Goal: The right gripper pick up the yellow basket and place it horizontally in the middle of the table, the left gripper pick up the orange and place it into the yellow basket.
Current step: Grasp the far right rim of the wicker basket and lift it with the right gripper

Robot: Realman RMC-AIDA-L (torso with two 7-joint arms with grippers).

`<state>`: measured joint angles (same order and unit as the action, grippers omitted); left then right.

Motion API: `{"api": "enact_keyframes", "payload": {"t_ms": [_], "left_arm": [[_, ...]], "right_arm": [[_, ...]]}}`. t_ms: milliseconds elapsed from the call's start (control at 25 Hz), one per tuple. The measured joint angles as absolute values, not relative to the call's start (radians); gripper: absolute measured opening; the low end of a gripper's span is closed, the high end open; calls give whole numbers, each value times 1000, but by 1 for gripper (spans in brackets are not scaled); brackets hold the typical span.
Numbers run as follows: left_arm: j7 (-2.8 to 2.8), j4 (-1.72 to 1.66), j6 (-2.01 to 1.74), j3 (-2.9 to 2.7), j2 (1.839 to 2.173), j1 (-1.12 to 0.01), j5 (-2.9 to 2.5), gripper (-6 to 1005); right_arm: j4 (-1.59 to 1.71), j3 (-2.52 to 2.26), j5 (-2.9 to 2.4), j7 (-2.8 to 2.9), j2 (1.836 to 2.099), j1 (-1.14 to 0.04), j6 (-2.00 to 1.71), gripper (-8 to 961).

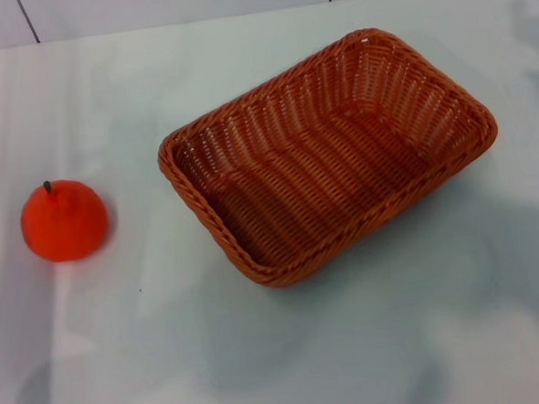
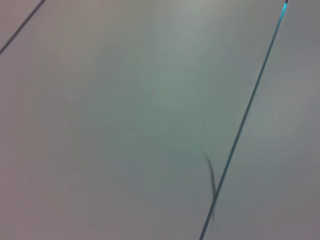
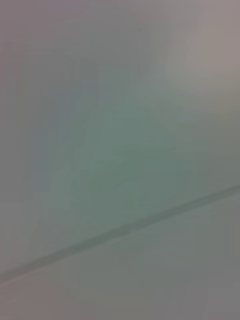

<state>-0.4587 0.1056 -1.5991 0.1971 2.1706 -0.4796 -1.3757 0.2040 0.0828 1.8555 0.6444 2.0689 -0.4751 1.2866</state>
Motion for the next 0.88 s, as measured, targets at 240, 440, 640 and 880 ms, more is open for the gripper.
{"api": "enact_keyframes", "payload": {"t_ms": [240,440,640,880], "left_arm": [[-459,127,-1599,195,2170,-477,-1378,923],[-459,129,-1593,195,2171,-473,-1379,923],[-459,139,-1591,195,2171,-472,-1379,923],[-459,144,-1591,195,2170,-464,-1379,923]], "right_arm": [[512,-227,1617,1254,2017,-491,1255,514],[802,-405,1267,1772,1965,-550,1328,545],[991,-464,870,2064,1956,-671,1481,646],[1040,-560,633,2176,1956,-772,1566,825]]}}
